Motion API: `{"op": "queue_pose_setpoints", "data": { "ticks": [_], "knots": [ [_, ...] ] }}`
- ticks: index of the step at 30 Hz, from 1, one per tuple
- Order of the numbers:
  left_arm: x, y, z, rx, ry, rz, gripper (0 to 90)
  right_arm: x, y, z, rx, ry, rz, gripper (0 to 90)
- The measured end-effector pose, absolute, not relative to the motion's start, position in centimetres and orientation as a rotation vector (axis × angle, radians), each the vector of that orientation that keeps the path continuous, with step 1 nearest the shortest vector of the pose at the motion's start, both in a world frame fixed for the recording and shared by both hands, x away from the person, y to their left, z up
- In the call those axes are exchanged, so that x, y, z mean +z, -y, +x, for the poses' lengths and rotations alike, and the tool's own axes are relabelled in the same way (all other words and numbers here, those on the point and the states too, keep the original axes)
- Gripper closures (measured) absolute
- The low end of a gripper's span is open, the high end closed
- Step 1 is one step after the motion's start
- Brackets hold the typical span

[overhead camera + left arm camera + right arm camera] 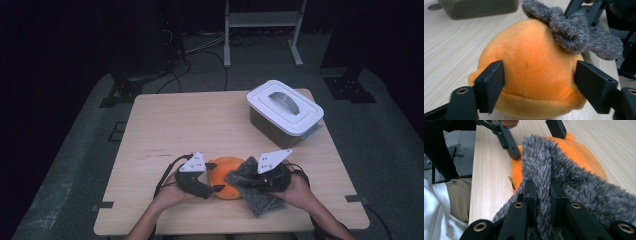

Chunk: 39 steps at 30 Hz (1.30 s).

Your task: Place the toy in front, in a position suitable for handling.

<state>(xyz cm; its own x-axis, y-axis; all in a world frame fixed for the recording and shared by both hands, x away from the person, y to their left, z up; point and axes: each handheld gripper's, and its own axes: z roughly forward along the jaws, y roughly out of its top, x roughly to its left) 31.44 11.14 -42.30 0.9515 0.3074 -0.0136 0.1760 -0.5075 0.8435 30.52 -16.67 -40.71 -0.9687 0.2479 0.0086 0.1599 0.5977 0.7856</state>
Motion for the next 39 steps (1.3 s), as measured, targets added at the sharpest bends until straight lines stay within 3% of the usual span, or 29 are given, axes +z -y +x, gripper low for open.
{"op": "queue_pose_setpoints", "data": {
  "ticks": [5,10,18,31,39],
  "knots": [
    [-42.2,-11.1,31.1,0.151,-0.299,2.127,17.4,-40.7,17.4,30.7,1.312,-2.715,0.383,77.4],
    [-42.5,-10.7,31.2,0.21,-0.309,2.142,23.8,-39.9,16.7,30.1,1.288,-2.705,0.341,77.7],
    [-42.6,-10.7,31.3,0.23,-0.322,2.148,23.8,-39.6,14.0,29.6,1.247,-2.73,0.236,77.7],
    [-42.2,-11.6,30.9,0.235,-0.323,2.153,19.7,-41.0,16.9,29.6,1.221,-2.751,0.337,77.6],
    [-42.5,-11.0,31.1,0.235,-0.316,2.152,22.4,-38.5,15.3,29.4,1.159,-2.692,0.263,77.3]
  ]
}}
